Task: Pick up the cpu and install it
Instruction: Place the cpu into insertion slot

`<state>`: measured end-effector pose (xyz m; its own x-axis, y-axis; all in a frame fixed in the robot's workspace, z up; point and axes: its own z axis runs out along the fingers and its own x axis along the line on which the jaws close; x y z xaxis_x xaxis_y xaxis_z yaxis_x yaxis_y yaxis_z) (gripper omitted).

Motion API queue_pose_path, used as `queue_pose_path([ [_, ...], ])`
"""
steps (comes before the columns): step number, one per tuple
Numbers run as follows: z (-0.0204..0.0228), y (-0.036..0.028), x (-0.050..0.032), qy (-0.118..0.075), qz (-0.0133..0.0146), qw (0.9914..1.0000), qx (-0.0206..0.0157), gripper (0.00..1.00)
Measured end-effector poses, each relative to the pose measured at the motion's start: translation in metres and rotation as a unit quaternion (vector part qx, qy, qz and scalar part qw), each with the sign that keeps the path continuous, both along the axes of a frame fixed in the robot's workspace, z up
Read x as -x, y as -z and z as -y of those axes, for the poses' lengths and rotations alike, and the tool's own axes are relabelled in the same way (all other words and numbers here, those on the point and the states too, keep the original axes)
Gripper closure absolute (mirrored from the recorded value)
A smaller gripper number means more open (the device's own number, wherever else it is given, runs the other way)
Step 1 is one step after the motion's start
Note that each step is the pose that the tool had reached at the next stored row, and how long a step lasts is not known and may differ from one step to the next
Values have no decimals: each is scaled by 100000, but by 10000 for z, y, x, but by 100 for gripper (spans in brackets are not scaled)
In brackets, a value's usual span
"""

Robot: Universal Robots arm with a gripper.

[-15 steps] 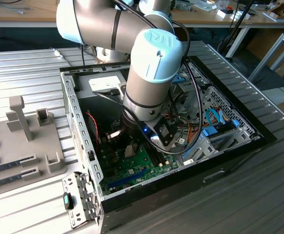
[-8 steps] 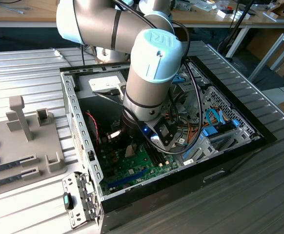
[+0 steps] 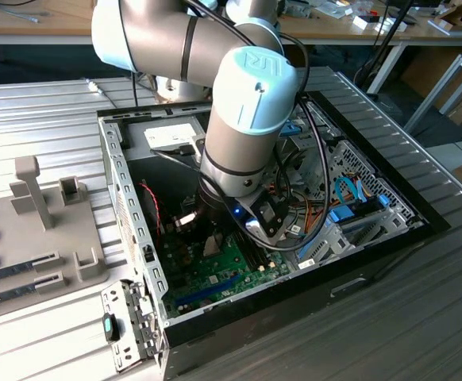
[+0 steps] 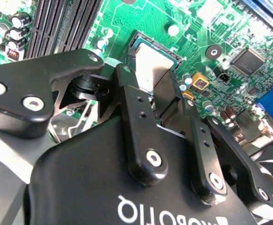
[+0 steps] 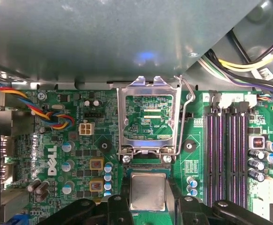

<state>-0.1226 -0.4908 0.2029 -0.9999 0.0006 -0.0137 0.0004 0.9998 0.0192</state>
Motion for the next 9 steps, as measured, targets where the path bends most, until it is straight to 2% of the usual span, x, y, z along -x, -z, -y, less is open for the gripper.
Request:
queue_pose_path([
  [9,11,22,0,-135,-14,100000,23,60],
])
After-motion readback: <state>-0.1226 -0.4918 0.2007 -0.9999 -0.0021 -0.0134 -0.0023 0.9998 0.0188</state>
